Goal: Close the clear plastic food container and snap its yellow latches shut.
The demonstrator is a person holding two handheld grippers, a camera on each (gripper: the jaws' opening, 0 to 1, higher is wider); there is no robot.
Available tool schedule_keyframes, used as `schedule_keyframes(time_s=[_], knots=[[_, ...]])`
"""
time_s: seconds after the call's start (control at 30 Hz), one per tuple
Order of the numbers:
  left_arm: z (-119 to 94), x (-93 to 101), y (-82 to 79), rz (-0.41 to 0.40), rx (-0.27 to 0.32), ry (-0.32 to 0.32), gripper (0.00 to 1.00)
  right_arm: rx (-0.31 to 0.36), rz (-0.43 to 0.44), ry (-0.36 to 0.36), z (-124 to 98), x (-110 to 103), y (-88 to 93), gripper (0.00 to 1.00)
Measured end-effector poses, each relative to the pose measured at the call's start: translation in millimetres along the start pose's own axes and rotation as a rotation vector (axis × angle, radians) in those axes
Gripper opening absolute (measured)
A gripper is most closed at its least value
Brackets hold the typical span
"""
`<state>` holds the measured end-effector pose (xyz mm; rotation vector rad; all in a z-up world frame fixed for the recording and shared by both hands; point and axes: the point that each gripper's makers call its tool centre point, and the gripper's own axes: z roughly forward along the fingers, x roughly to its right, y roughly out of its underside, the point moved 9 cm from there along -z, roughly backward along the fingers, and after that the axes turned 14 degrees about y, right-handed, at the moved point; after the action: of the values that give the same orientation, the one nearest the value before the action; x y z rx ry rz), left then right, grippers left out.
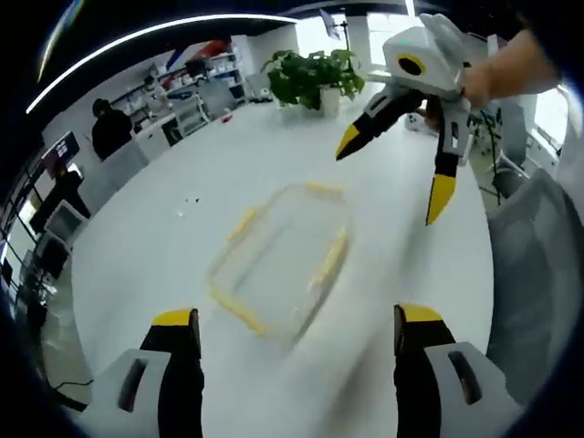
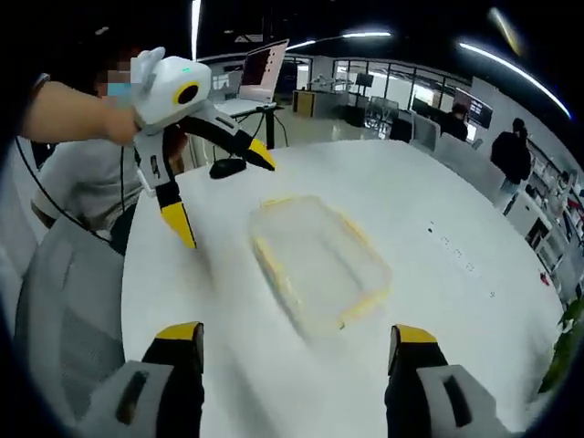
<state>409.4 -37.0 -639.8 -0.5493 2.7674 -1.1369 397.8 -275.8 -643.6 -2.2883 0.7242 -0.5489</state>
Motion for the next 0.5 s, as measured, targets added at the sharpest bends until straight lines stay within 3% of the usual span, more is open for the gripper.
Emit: schedule_keyframes(time_s=[0.17,0.43,0.5], knots=[[-12.0,9.6,5.4,-0.053,0.045,-0.016,0.86,0.009,0.038,0.027,-10.4,-10.7,12.0,0.82],[-30.3,32.5,11.8,-0.067,0.086,-0.057,0.85,0.057,0.093,0.085,-37.4,-27.0,21.2,0.82],[-33.7,40.7,13.8,-0.094,0.128,-0.055,0.84,0.068,0.102,0.104,-45.0,-31.9,24.8,0.82]])
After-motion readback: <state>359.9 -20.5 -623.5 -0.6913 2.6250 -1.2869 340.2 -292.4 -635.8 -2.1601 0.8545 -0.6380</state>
